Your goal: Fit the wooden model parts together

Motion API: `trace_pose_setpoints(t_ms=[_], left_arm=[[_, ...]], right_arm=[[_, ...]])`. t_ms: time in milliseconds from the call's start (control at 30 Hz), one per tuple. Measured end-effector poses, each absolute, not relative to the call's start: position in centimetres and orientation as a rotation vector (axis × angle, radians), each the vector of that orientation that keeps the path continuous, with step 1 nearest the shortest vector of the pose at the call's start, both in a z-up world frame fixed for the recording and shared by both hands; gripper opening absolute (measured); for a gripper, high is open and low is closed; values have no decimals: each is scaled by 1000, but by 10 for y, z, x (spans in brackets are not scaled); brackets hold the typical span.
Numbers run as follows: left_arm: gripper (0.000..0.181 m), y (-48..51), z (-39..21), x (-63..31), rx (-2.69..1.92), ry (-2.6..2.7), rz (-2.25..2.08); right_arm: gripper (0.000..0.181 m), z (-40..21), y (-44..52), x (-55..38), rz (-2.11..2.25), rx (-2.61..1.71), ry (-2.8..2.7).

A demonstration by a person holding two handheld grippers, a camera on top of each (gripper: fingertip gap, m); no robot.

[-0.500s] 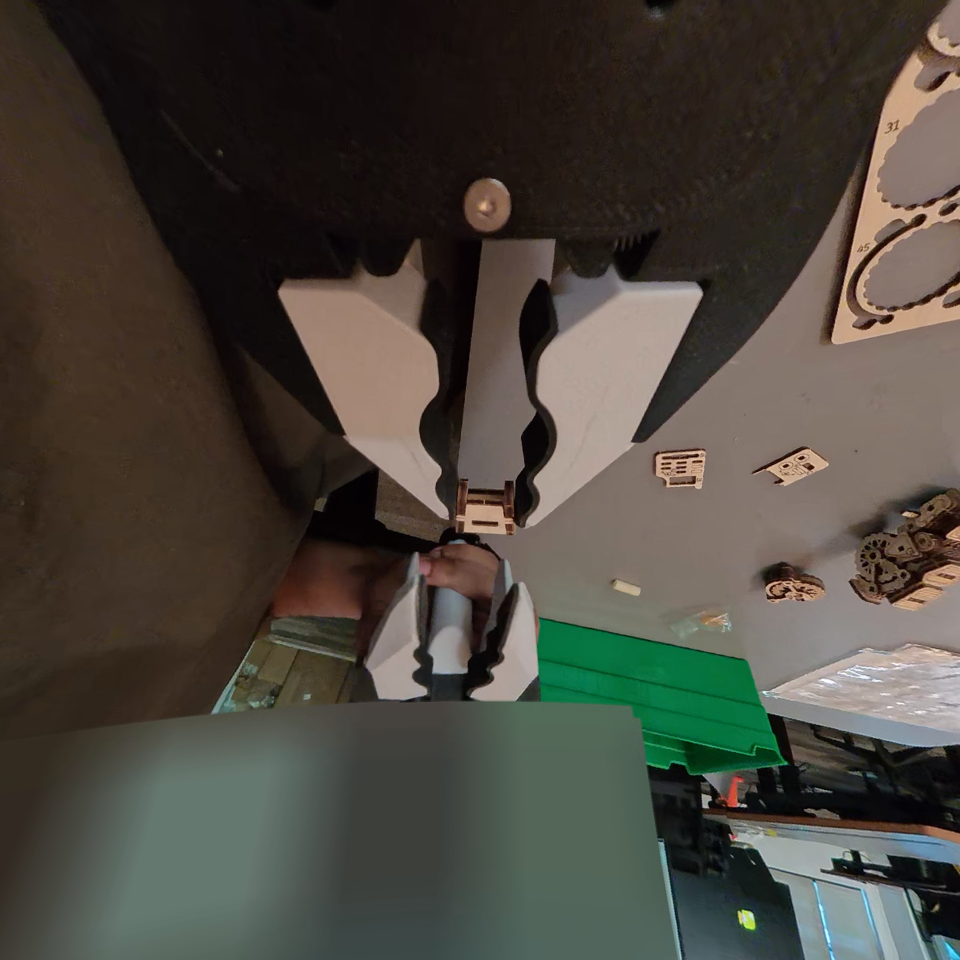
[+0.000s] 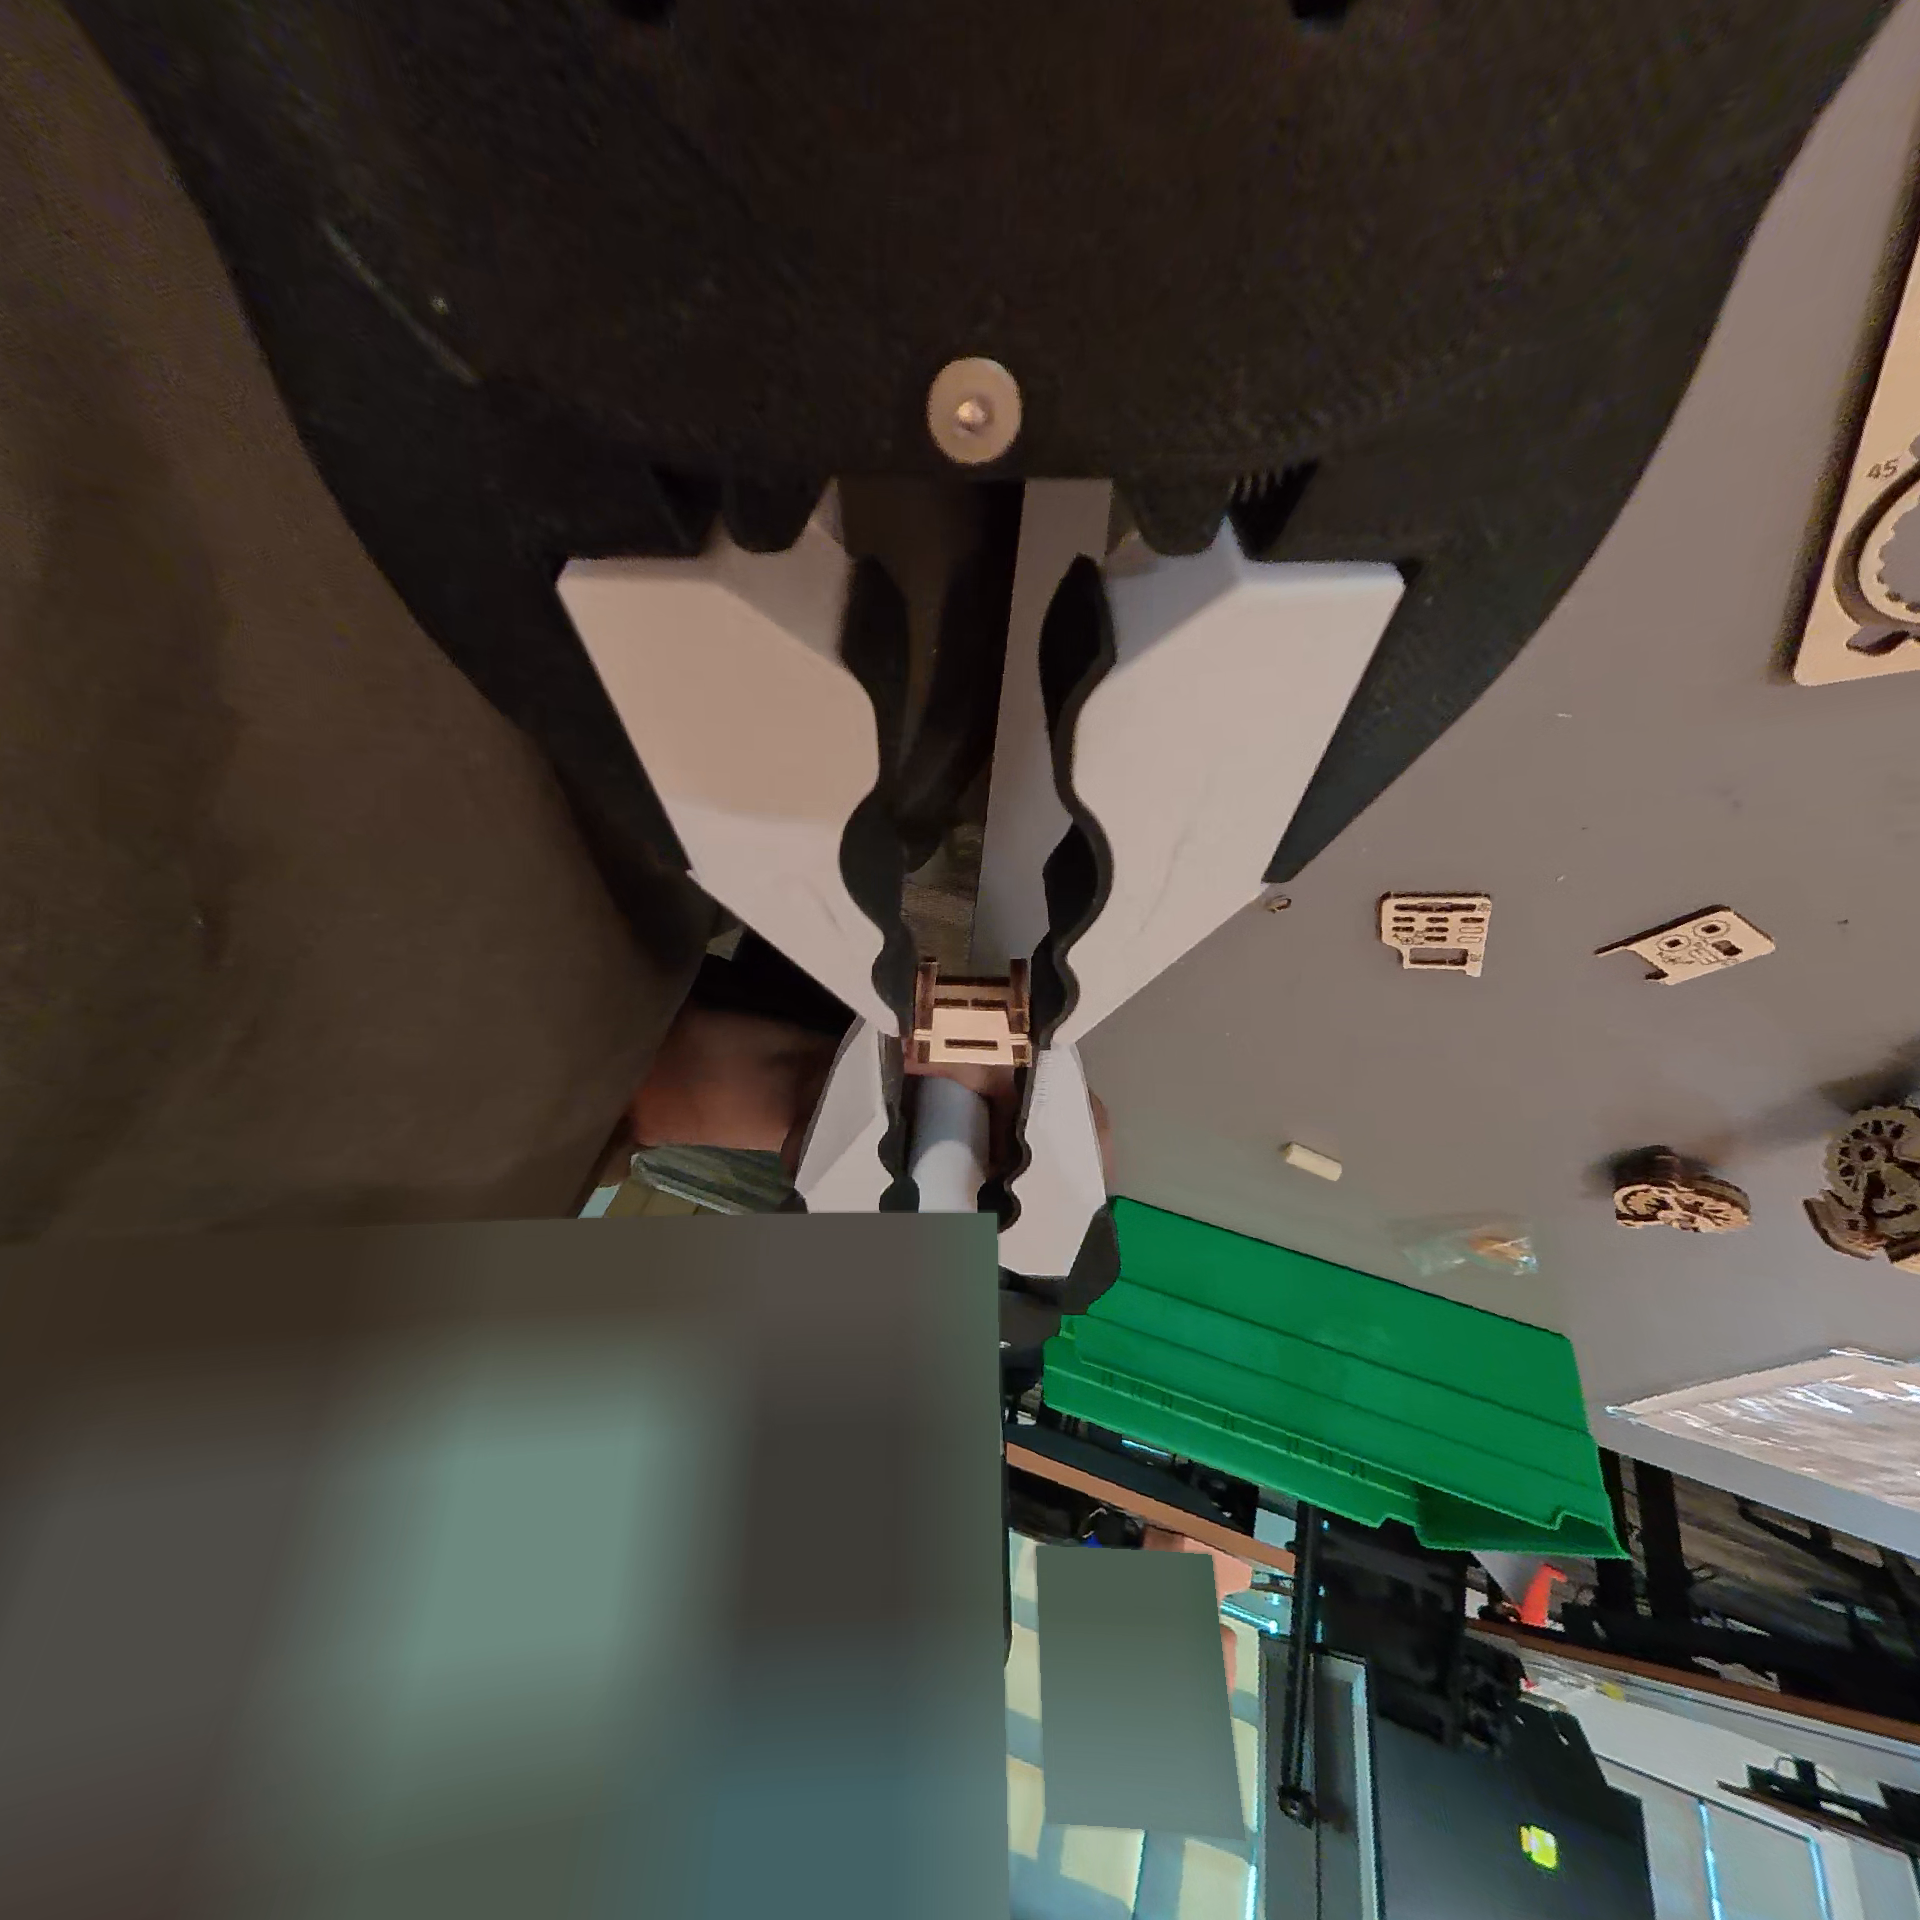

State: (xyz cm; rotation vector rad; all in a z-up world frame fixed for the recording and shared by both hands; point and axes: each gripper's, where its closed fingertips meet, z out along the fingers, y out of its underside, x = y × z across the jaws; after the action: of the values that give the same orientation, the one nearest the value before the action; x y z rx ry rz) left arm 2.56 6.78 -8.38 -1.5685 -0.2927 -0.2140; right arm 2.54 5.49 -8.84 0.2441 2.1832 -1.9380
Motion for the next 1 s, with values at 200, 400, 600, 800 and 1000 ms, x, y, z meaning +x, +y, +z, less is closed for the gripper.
trace_pose_setpoints(t_ms=[200, 400, 600, 800, 1000], left_arm=[[19, 67, -84, 25, -1558, -303, -246], [20, 67, -84, 24, -1554, -321, -268], [20, 67, -85, 25, -1553, -319, -291], [20, 69, -88, 26, -1572, -317, -284], [20, 69, -88, 26, -1573, -320, -293]], right_arm=[[24, -88, 55, 25, -1931, 256, 2162], [23, -88, 56, 24, -1929, 271, 2140], [23, -88, 56, 24, -1917, 274, 2105], [20, -87, 58, 22, -1922, 290, 2086], [20, -87, 58, 22, -1920, 285, 2099]])
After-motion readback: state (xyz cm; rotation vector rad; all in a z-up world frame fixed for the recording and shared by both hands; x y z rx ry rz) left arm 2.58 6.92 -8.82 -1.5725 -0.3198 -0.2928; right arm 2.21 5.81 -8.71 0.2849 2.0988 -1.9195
